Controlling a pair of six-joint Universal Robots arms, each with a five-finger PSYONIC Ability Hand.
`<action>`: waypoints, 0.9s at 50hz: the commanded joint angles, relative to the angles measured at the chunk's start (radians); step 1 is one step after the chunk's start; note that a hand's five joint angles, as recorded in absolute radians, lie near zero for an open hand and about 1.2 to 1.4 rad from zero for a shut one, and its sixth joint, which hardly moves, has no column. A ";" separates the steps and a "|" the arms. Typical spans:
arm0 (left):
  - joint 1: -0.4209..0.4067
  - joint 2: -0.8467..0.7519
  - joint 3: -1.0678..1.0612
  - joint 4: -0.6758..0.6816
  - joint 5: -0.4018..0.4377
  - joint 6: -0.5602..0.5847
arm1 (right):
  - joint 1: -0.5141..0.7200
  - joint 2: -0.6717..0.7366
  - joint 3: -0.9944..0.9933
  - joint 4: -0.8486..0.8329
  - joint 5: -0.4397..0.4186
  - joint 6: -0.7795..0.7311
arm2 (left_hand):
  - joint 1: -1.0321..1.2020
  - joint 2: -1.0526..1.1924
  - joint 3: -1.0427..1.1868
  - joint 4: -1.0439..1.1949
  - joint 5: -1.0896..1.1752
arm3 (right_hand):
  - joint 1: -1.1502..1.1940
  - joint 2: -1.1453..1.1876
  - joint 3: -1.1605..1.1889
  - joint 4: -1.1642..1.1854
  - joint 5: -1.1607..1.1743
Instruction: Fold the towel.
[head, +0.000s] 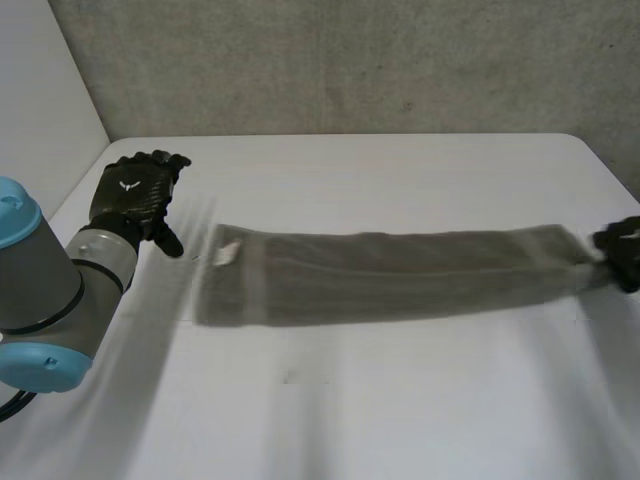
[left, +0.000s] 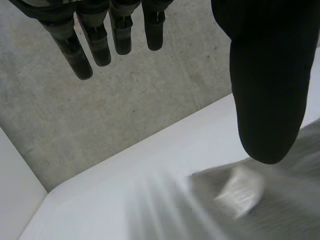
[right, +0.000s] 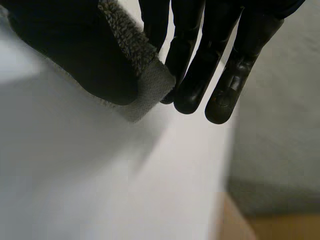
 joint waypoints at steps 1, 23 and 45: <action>0.004 0.002 0.001 0.000 -0.001 0.000 | -0.122 -0.057 -0.081 -0.002 0.148 -0.183 | 0.012 0.017 0.013 0.018 0.013 | 0.465 0.220 0.213 0.204 0.248; 0.003 0.004 -0.009 0.002 -0.004 0.000 | 0.581 -0.074 -0.073 -0.309 -0.061 -0.093 | 0.012 0.017 0.013 0.018 0.013 | 0.465 0.220 0.213 0.204 0.248; -0.047 0.014 0.004 0.000 -0.003 0.003 | 0.722 -0.026 -0.004 -0.309 -0.069 0.019 | -0.002 0.002 -0.002 0.003 -0.001 | -0.757 -1.001 -1.008 -1.018 -0.974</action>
